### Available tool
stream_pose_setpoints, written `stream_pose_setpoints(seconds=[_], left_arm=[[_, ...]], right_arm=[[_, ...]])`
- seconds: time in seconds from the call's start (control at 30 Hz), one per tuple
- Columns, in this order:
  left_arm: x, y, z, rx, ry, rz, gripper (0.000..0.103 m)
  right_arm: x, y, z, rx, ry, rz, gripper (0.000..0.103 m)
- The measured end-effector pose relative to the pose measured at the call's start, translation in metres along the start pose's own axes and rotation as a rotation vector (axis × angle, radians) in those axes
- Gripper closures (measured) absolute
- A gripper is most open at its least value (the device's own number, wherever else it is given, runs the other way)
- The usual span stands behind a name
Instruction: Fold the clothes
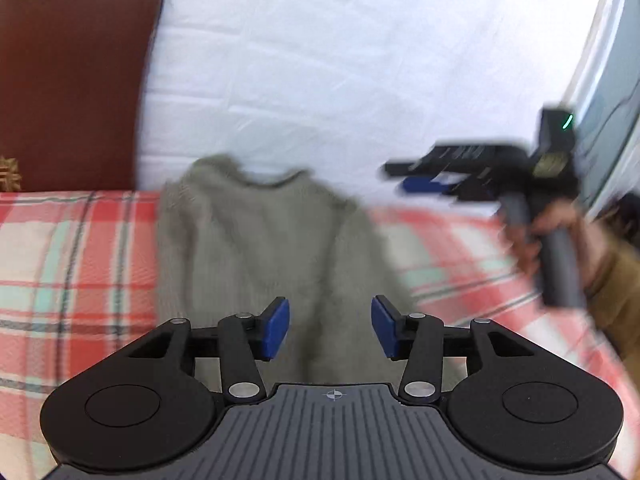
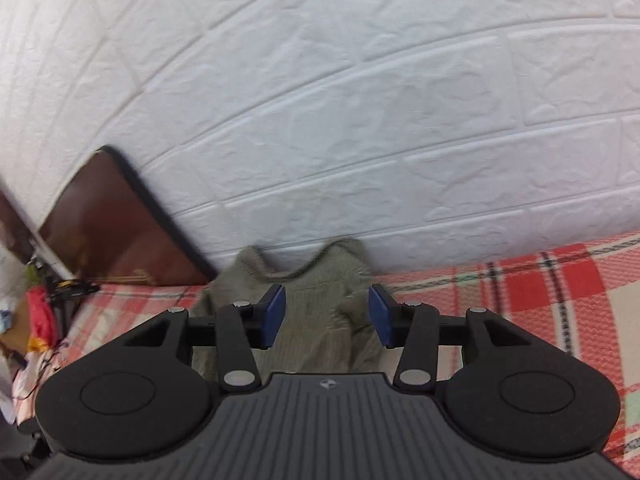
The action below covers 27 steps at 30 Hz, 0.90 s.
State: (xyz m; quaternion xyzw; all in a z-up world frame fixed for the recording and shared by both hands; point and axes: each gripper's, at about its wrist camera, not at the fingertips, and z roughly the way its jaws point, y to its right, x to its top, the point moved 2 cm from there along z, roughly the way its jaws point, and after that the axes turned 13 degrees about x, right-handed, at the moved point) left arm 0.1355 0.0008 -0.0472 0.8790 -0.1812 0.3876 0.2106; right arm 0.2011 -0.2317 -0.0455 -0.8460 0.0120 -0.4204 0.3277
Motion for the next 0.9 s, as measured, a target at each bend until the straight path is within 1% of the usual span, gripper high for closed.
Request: stream_pose_setpoints(seconds=[0.03,0.07,0.1,0.13,0.2,0.3,0.33,0.37,0.4,0.47,0.53,0.57,0.63,0.73,0.77,0.8,0.87,0.9], left_arm=[[0.001,0.006,-0.002,-0.026,0.001,0.004,0.040],[-0.001,0.015,0.001,-0.037,-0.007,0.037,0.040],[-0.004,0.024,0.005,-0.043,-0.016,0.072,0.040],[-0.010,0.031,0.011,-0.032,-0.030,0.110,0.039],[-0.022,0.044,0.023,-0.016,-0.060,0.179,0.039],[-0.042,0.046,0.040,-0.016,-0.131,0.197,0.036],[-0.047,0.046,0.046,-0.008,-0.139,0.205,0.036],[-0.050,0.046,0.047,-0.007,-0.129,0.212,0.036],[-0.052,0.046,0.048,-0.006,-0.119,0.219,0.036],[-0.052,0.046,0.044,-0.009,-0.116,0.218,0.036],[-0.047,0.043,0.033,-0.026,-0.114,0.190,0.036],[-0.044,0.041,0.024,-0.039,-0.094,0.171,0.035],[-0.039,0.037,0.006,-0.062,-0.051,0.135,0.031],[-0.040,0.035,-0.009,-0.064,-0.010,0.125,0.026],[-0.042,0.036,-0.007,-0.062,-0.016,0.128,0.026],[-0.042,0.033,-0.003,-0.056,-0.029,0.115,0.026],[-0.042,0.028,0.007,-0.043,-0.055,0.089,0.026],[-0.042,0.025,0.012,-0.037,-0.068,0.076,0.027]], right_arm=[[-0.004,-0.003,0.005,0.023,-0.021,-0.006,0.052],[-0.009,-0.003,0.012,0.035,-0.040,-0.005,0.053],[-0.013,-0.004,0.018,0.048,-0.060,-0.003,0.056],[-0.018,-0.005,0.024,0.061,-0.079,-0.002,0.059],[-0.027,-0.005,0.037,0.079,-0.115,-0.001,0.059],[-0.025,0.013,0.051,-0.039,-0.089,-0.012,0.060],[-0.022,0.026,0.054,-0.116,-0.068,0.002,0.060],[-0.021,0.036,0.056,-0.171,-0.050,0.014,0.060],[-0.020,0.045,0.057,-0.218,-0.033,0.024,0.062],[-0.019,0.044,0.054,-0.196,-0.023,0.029,0.059],[-0.020,0.030,0.040,-0.141,0.003,0.007,0.058],[-0.020,0.022,0.032,-0.110,0.019,-0.011,0.058],[-0.023,0.003,0.016,-0.034,0.026,-0.045,0.058],[-0.038,-0.017,0.006,0.125,-0.056,-0.039,0.058],[-0.044,-0.021,0.009,0.154,-0.093,-0.044,0.058],[-0.050,-0.021,0.012,0.148,-0.121,-0.053,0.059],[-0.058,-0.010,0.025,0.030,-0.144,-0.053,0.059],[-0.059,0.002,0.030,-0.034,-0.144,-0.019,0.069]])
